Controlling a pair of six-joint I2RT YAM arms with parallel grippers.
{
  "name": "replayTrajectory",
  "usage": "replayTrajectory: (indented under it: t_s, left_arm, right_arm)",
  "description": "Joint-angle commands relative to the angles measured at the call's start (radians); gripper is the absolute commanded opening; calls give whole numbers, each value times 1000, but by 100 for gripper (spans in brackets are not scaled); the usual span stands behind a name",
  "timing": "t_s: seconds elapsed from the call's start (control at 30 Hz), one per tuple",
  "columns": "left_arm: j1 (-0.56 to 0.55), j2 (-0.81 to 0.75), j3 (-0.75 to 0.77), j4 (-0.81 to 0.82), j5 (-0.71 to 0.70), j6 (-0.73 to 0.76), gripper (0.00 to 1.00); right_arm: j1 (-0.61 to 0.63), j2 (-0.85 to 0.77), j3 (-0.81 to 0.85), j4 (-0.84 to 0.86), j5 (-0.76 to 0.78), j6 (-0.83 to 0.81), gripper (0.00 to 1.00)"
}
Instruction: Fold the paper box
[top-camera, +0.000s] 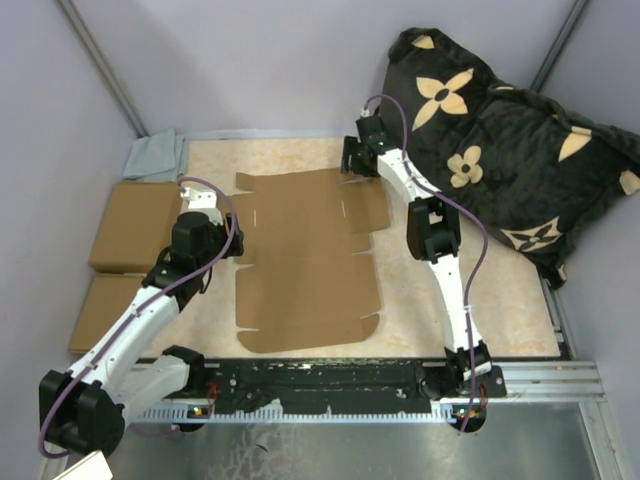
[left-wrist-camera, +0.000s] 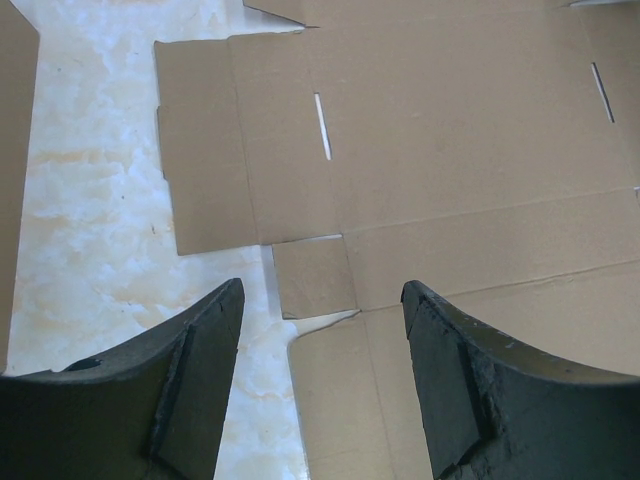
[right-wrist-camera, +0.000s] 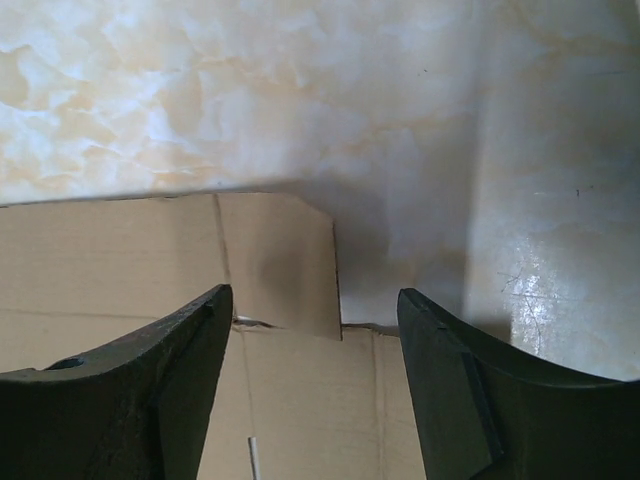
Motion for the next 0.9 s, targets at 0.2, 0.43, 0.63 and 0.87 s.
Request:
replayTrajectory:
  t_s: [0.2,0.43,0.63,0.87]
  left_arm:
    - [-5,24,25,29,-13,14,71]
    - [-5,67,41,27,9,-4,71]
    - [-4,140,98,25,17,-114,70]
    - [-4,313,209,117,-15,-263,69]
  right_arm:
    - [2,-1,-32,74,-29,-12,63]
    - [3,-18,-78,123,-72,-7,51]
    - [3,-31,-85,138,-88,-17,36]
    - [4,-95,-121,134,-98,-52,3]
